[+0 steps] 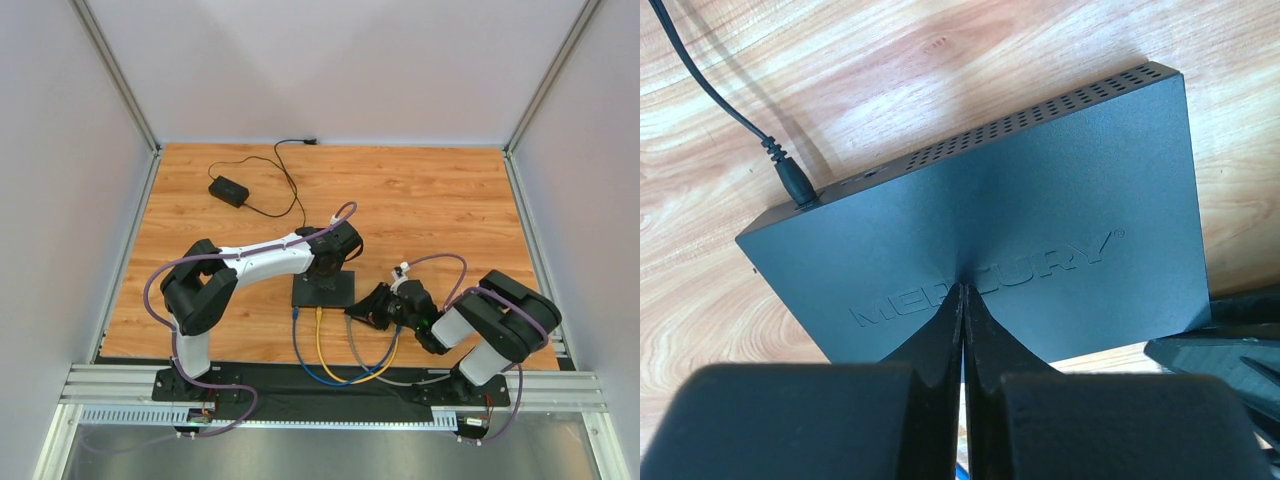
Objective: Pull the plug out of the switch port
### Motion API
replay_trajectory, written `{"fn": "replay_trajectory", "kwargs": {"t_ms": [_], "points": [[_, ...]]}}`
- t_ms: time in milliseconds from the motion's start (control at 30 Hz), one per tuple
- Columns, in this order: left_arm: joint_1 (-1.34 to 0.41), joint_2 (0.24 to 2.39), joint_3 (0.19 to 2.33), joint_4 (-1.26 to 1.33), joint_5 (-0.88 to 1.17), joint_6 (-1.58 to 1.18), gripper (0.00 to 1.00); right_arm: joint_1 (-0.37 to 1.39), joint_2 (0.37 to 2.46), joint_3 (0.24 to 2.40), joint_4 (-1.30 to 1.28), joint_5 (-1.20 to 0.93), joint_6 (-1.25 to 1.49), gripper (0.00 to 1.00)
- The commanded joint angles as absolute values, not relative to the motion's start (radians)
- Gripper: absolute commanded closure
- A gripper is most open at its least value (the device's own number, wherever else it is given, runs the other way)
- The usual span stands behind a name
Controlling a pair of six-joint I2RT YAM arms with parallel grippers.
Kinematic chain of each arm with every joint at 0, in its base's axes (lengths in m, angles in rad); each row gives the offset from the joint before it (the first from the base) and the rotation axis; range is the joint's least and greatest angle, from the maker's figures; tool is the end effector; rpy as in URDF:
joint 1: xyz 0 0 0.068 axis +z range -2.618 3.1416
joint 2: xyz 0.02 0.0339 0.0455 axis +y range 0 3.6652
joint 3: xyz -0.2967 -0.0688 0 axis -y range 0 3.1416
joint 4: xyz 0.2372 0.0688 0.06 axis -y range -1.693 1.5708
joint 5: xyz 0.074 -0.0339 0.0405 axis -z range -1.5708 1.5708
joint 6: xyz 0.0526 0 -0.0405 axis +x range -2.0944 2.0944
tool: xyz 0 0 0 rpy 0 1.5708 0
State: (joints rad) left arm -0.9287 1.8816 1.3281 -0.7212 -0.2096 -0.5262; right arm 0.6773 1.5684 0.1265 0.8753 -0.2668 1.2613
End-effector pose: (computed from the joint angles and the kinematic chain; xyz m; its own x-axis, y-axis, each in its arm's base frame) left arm 0.2367 -0.2983 0.2023 -0.8705 0.3437 -0.3523 0.3582 0.9333 0.0255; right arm 0.1585 0.1452 0.1157 -0.8683 0.4807 -0.1222 0.1615 0.5069 0.8467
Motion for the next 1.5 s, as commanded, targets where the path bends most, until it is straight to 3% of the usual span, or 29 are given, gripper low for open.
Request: {"fn": "replay_trajectory", "kwargs": {"t_ms": [0, 367, 567, 700, 1100, 1467], "points": [[-0.937, 1.945, 1.264, -0.723, -0.129, -0.561, 1.0, 0.675, 1.655, 0.115, 0.969, -0.227, 1.29, 0.78], [-0.937, 1.956, 1.258, -0.727, -0.135, -0.563, 1.0, 0.673, 1.961, 0.054, 1.342, -0.281, 1.362, 0.98], [-0.937, 1.959, 1.259, -0.73, -0.135, -0.565, 1.0, 0.675, 2.144, 0.043, 1.532, -0.314, 1.388, 1.0], [-0.937, 1.96, 1.262, -0.733, -0.137, -0.563, 1.0, 0.687, 2.103, 0.015, 1.525, -0.301, 1.333, 1.0], [-0.937, 1.973, 1.261, -0.733, -0.149, -0.563, 1.0, 0.704, 1.651, 0.067, 0.867, -0.265, 1.109, 1.0], [-0.937, 1.974, 1.261, -0.733, -0.15, -0.566, 1.0, 0.709, 1.884, 0.005, 1.258, -0.331, 1.224, 1.0]]}}
